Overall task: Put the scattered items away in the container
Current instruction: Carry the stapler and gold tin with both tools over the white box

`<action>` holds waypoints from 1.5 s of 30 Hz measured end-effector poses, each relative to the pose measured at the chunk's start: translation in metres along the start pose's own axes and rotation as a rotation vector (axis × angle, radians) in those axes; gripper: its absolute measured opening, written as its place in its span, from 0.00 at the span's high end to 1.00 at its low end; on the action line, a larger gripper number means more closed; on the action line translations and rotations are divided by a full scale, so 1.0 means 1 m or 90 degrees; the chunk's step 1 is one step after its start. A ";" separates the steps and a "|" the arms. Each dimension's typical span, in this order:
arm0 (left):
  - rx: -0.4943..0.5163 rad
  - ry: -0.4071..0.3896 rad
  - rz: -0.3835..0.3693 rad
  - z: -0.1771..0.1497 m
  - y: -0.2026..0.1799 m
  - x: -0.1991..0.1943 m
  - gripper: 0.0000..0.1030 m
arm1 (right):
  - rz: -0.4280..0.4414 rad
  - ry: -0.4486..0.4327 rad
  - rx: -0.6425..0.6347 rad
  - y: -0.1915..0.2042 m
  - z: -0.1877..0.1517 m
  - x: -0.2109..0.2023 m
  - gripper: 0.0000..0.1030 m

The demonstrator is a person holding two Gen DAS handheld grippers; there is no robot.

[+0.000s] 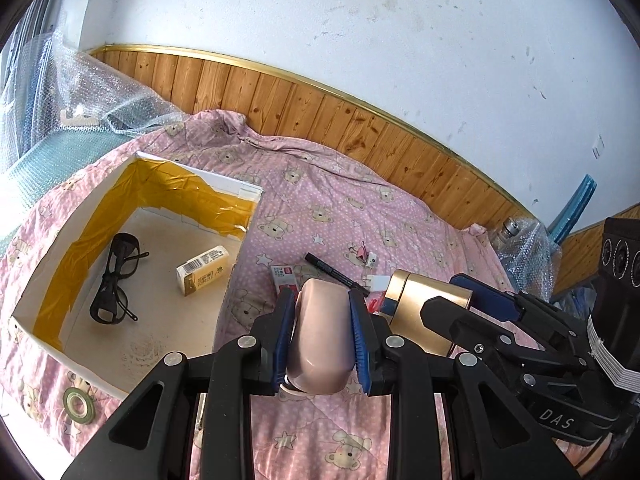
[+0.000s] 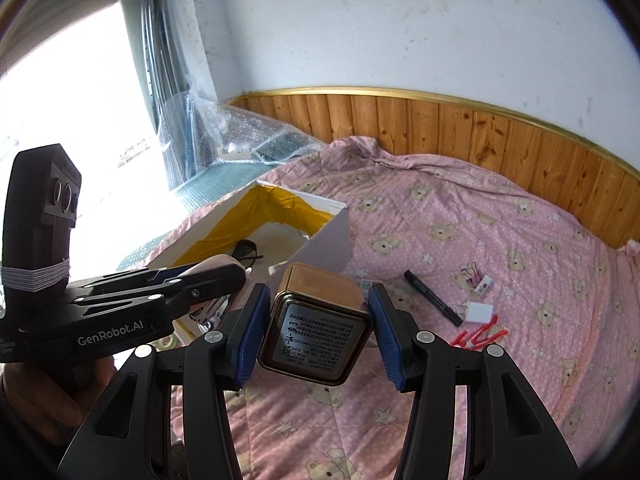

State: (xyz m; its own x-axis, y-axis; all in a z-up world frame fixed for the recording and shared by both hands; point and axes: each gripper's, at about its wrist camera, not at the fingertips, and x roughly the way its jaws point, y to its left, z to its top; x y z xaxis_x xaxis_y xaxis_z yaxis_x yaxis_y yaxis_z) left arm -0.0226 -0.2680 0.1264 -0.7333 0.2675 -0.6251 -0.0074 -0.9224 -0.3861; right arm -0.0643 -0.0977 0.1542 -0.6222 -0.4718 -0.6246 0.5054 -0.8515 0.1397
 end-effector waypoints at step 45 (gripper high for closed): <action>-0.113 -0.016 0.086 0.006 0.117 -0.018 0.73 | 0.105 0.028 -0.103 0.100 0.057 0.087 0.48</action>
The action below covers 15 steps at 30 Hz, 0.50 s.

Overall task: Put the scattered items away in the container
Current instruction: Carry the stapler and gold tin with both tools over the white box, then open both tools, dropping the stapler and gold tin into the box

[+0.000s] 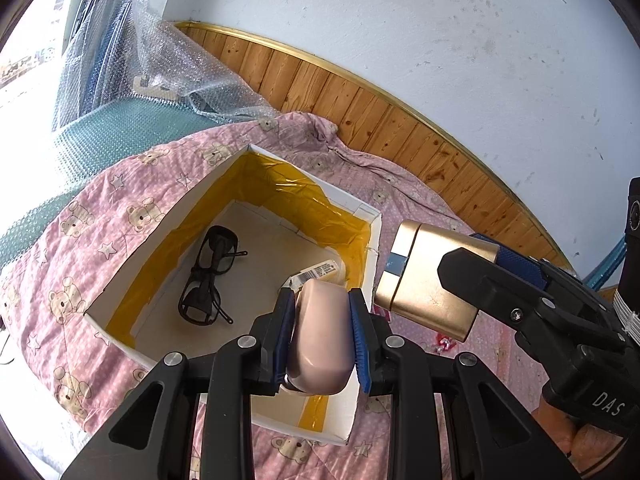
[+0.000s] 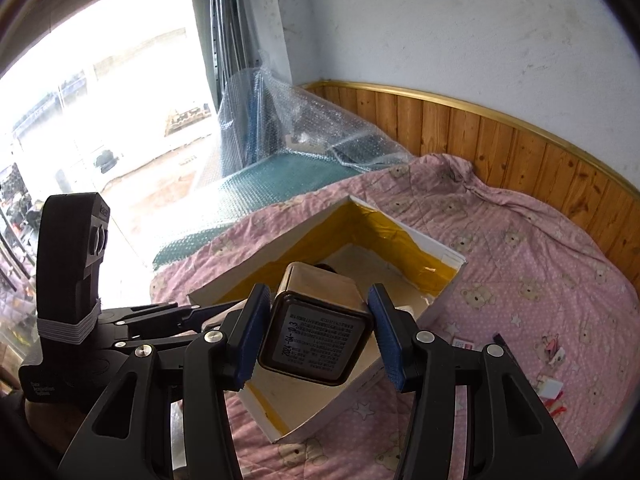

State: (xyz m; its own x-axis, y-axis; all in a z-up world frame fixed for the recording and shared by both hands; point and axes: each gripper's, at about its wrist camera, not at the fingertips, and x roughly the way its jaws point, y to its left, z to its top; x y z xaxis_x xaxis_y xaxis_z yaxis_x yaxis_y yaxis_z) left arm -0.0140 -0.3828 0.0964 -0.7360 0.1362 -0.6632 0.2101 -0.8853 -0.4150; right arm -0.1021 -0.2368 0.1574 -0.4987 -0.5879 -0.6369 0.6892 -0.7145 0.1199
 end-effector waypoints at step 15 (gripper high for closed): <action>-0.031 0.050 0.013 -0.001 0.025 0.035 0.73 | 0.004 0.041 -0.001 -0.006 0.011 0.054 0.48</action>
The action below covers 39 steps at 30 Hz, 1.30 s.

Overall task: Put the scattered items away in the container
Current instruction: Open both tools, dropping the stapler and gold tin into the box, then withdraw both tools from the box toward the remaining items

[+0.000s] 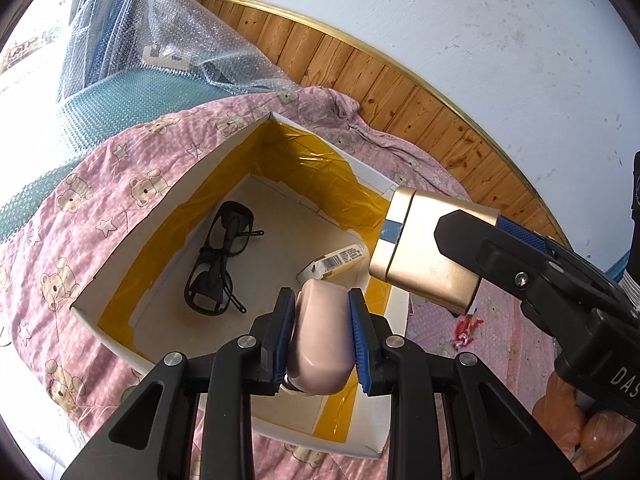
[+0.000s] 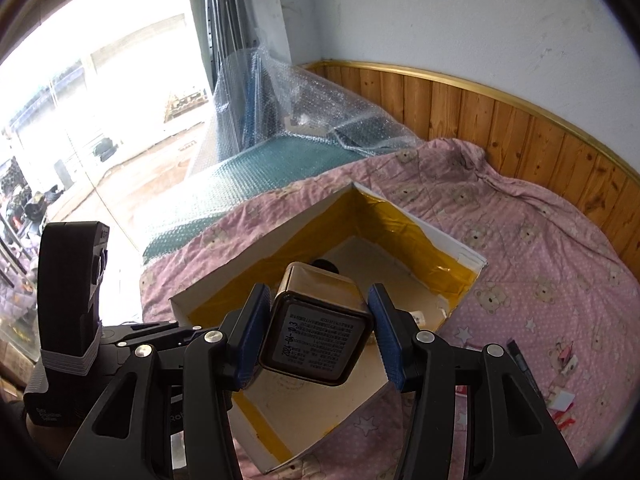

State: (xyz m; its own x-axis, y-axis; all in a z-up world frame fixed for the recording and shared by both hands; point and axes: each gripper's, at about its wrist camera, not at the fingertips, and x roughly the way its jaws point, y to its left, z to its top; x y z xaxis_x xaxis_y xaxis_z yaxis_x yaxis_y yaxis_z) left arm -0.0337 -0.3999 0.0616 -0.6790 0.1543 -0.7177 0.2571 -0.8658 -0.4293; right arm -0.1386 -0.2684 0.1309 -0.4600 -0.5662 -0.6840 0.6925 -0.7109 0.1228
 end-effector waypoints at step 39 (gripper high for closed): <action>-0.018 -0.008 0.013 0.001 0.000 -0.011 0.50 | 0.027 -0.011 0.160 -0.035 -0.042 -0.010 0.44</action>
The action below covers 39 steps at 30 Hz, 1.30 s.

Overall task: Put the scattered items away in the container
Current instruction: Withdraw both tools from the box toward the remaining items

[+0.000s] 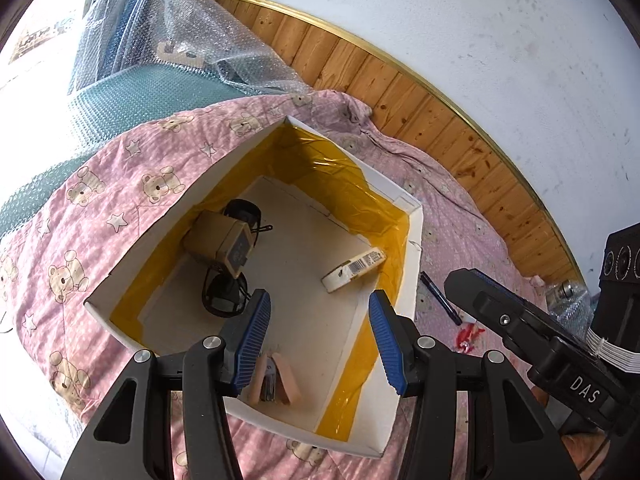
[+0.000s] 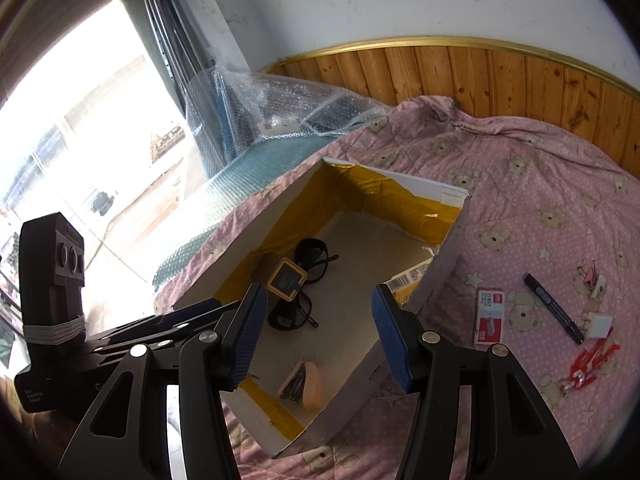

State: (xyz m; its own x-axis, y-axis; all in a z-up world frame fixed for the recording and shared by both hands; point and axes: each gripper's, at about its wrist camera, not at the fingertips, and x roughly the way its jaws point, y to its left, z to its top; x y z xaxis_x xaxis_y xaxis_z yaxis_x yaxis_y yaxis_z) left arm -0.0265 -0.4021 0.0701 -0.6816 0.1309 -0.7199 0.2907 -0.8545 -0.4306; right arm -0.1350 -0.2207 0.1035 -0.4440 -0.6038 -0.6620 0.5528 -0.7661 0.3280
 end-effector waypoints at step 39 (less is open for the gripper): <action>0.167 0.049 -0.011 -0.102 -0.137 -0.012 0.50 | -0.005 -0.082 0.141 -0.082 -0.124 -0.133 0.44</action>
State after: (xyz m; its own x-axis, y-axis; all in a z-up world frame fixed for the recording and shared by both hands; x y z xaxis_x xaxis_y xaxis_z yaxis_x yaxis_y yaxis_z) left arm 0.0105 -0.2349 0.0822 -0.6296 0.1762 -0.7567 0.0885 -0.9514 -0.2951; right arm -0.0331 -0.0503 0.0812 -0.5413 -0.6100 -0.5787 0.3876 -0.7918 0.4721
